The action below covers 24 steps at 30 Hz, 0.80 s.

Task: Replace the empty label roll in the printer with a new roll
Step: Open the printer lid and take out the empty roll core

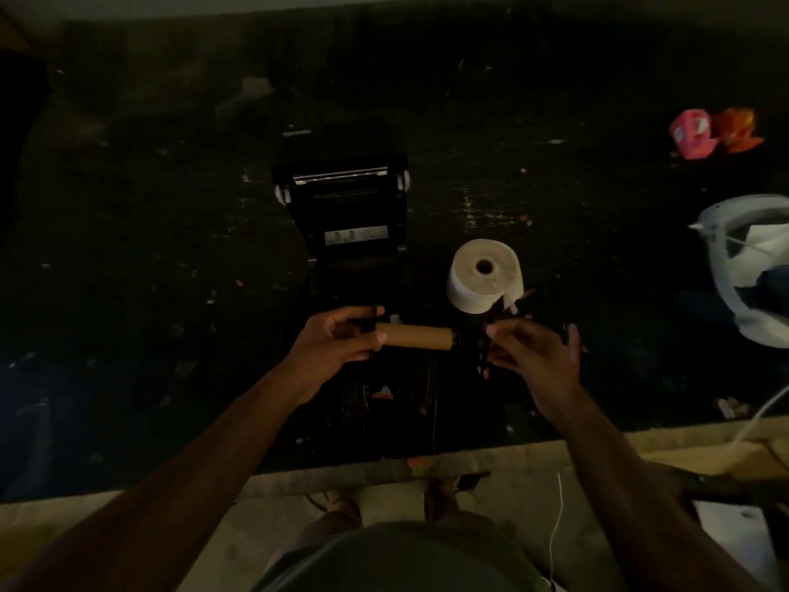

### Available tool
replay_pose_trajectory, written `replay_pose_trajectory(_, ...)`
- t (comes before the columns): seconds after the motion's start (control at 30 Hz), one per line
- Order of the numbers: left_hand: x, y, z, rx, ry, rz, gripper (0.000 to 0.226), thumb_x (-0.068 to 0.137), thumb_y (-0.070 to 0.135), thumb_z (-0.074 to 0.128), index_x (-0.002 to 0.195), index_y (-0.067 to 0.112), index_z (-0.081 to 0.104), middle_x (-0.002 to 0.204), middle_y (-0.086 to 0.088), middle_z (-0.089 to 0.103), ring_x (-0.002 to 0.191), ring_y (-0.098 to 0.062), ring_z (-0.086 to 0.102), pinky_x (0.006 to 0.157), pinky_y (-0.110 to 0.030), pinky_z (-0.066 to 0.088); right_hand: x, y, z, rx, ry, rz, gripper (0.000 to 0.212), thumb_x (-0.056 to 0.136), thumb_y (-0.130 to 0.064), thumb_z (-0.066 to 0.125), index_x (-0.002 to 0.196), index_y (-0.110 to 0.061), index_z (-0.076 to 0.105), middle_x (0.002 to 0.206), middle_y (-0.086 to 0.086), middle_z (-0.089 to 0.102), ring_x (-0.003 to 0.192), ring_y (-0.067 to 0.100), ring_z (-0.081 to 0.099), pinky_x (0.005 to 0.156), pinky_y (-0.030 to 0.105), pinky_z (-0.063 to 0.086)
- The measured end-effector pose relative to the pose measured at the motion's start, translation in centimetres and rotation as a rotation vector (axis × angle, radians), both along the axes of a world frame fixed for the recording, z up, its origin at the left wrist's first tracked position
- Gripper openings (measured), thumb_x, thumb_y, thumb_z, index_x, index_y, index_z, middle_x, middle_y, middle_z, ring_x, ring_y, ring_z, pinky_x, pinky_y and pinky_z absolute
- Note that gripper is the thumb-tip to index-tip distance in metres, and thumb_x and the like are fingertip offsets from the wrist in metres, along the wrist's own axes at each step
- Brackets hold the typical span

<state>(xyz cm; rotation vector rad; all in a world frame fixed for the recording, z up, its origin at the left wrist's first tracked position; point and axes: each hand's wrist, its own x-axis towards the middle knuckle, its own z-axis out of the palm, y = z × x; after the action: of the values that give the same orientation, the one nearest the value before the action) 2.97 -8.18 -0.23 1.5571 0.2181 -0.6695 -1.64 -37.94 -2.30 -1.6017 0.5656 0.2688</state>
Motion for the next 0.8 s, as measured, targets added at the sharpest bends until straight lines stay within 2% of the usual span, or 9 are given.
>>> replay_pose_trajectory(0.03, 0.1, -0.4, -0.1, 0.009, -0.003, -0.003, 0.042, 0.084, 0.016, 0.081, 0.122, 0.027, 0.072, 0.113, -0.009, 0.077, 0.105, -0.022, 0.075, 0.088, -0.032, 0.06, -0.1, -1.3, -1.1, -0.193, -0.005, 0.047, 0.013, 0.092, -0.038, 0.07, 0.083, -0.028, 0.073, 0.079, -0.011, 0.077, 0.087, 0.01, 0.073, 0.118, 0.036, 0.034)
replay_pose_trajectory(0.1, 0.2, -1.3, -0.1, 0.03, -0.013, -0.013, 0.042, 0.084, 0.016, 0.081, 0.124, 0.026, 0.072, 0.114, -0.007, 0.077, 0.106, -0.021, 0.074, 0.089, -0.032, 0.06, -0.5, -3.6, -3.2, -0.559, 0.023, 0.18, 0.014, 0.091, -0.041, 0.069, 0.079, -0.035, 0.066, 0.087, -0.012, 0.075, 0.098, 0.003, 0.068, 0.128, 0.046, 0.008)
replay_pose_trajectory(0.17, 0.1, -2.3, -0.2, 0.049, -0.023, -0.024, 0.041, 0.084, 0.015, 0.081, 0.123, 0.025, 0.072, 0.115, -0.005, 0.077, 0.106, -0.02, 0.074, 0.09, -0.033, 0.06, -1.1, -5.4, -5.5, -0.717, 0.071, 0.23, 0.01, 0.09, -0.035, 0.073, 0.095, -0.027, 0.07, 0.101, 0.001, 0.075, 0.117, 0.014, 0.063, 0.125, 0.046, 0.022)
replay_pose_trajectory(0.27, 0.1, -3.7, -0.3, 0.071, -0.026, -0.033, 0.042, 0.084, 0.015, 0.081, 0.125, 0.024, 0.072, 0.115, -0.005, 0.077, 0.106, -0.019, 0.074, 0.091, -0.034, 0.06, -1.6, -6.7, -8.4, -0.917, 0.117, 0.32, 0.036, 0.086, -0.038, 0.075, 0.118, -0.022, 0.07, 0.13, 0.009, 0.067, 0.153, 0.027, 0.03, 0.114, 0.048, 0.043)
replay_pose_trajectory(0.43, 0.2, -5.5, -0.1, 0.116, -0.047, -0.051, 0.044, 0.085, 0.013, 0.081, 0.128, 0.02, 0.071, 0.115, -0.008, 0.076, 0.105, -0.018, 0.075, 0.085, -0.027, 0.061, -1.0, -6.5, -8.3, -1.018, 0.083, 0.322, 0.043, 0.08, -0.04, 0.078, 0.12, -0.024, 0.07, 0.133, 0.011, 0.064, 0.145, 0.034, 0.041, 0.116, 0.052, 0.038)
replay_pose_trajectory(0.5, 0.3, -6.2, -0.1, 0.131, -0.055, -0.055, 0.044, 0.085, 0.013, 0.081, 0.128, 0.02, 0.071, 0.116, -0.009, 0.075, 0.106, -0.02, 0.074, 0.086, -0.028, 0.061, -0.7, -6.1, -7.6, -0.85, -0.004, 0.228, 0.029, 0.083, -0.041, 0.076, 0.108, -0.027, 0.071, 0.112, 0.001, 0.071, 0.122, 0.025, 0.062, 0.117, 0.055, 0.037)
replay_pose_trajectory(0.57, 0.3, -6.8, -0.3, 0.145, -0.06, -0.063, 0.044, 0.085, 0.014, 0.081, 0.128, 0.021, 0.071, 0.116, -0.008, 0.075, 0.105, -0.019, 0.074, 0.086, -0.029, 0.061, -0.8, -5.5, -5.8, -0.46, -0.043, 0.089, 0.003, 0.089, -0.034, 0.072, 0.089, -0.034, 0.07, 0.092, -0.008, 0.075, 0.094, 0.015, 0.074, 0.115, 0.056, 0.038)
replay_pose_trajectory(0.67, 0.3, -8.0, -0.4, 0.168, -0.068, -0.092, 0.044, 0.085, 0.014, 0.082, 0.127, 0.021, 0.072, 0.113, -0.006, 0.075, 0.104, -0.016, 0.074, 0.083, -0.026, 0.061, -2.3, -4.3, -2.8, 0.192, -0.003, -0.058, 0.018, 0.096, -0.021, 0.067, 0.093, -0.035, 0.078, 0.096, 0.005, 0.08, 0.078, 0.018, 0.077, 0.097, 0.039, 0.054)
replay_pose_trajectory(0.8, 0.0, -9.7, -0.4, 0.201, -0.078, -0.164, 0.042, 0.085, 0.014, 0.081, 0.125, 0.021, 0.072, 0.109, 0.0, 0.076, 0.101, -0.012, 0.074, 0.08, -0.024, 0.061, -4.4, -3.6, -0.9, 0.367, -0.017, -0.112, 0.013, 0.095, -0.001, 0.064, 0.097, -0.012, 0.072, 0.095, 0.014, 0.078, 0.078, 0.022, 0.074, 0.087, 0.04, 0.053)
